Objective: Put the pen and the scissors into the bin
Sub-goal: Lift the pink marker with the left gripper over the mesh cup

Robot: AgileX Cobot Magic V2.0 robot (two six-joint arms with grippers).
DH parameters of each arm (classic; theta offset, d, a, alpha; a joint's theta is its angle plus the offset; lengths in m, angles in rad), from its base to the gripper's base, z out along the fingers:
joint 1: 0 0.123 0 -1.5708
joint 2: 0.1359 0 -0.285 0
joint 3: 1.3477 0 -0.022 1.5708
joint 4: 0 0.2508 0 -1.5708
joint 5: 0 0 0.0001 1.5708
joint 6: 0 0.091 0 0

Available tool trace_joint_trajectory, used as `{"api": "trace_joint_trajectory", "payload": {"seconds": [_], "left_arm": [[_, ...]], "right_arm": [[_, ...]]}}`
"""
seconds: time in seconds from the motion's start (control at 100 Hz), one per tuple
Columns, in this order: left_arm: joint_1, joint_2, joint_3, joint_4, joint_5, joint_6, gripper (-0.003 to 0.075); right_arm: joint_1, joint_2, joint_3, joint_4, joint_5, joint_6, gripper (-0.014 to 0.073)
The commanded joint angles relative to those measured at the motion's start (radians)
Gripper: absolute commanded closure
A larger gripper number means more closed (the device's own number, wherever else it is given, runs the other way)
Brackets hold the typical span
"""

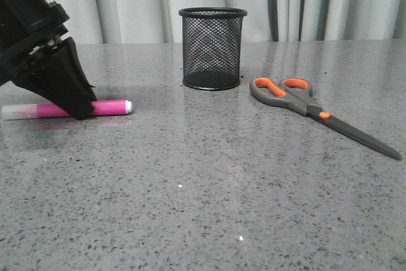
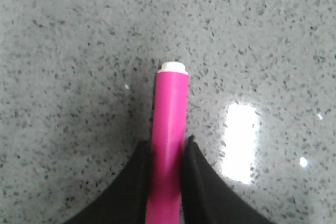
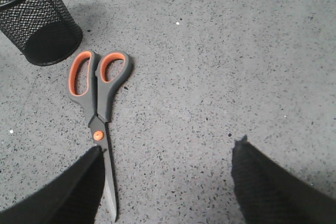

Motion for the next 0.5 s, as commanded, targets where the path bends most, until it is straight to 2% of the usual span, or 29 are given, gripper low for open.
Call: {"api": "trace_joint_trajectory", "payload": {"seconds": [0.0, 0.2, 0.35, 0.49], "left_arm": [[-0.008, -0.032, -0.058, -0.035, 0.020, -0.048, 0.0739], [-0.006, -0.073, -0.207, -0.271, 0.026, -0.059, 0.0739], [-0.012, -0.083, -0.285, -0.642, -0.045, -0.040, 0.0739], [-0.067, -0.059, -0.285, -0.985, -0.130, 0.126, 0.0740]], "right_arm": [[-0.004, 0.004, -0.035, 0.003, -0.058, -0.012, 0.0130], [-0.004, 0.004, -0.035, 0.003, -0.056, -0.012, 0.0130], [-0.004, 0.004, -0.035, 0.003, -0.056, -0.012, 0.0130], [-0.004, 0.004, -0.035, 0.003, -0.056, -0.012, 0.0130]]}}
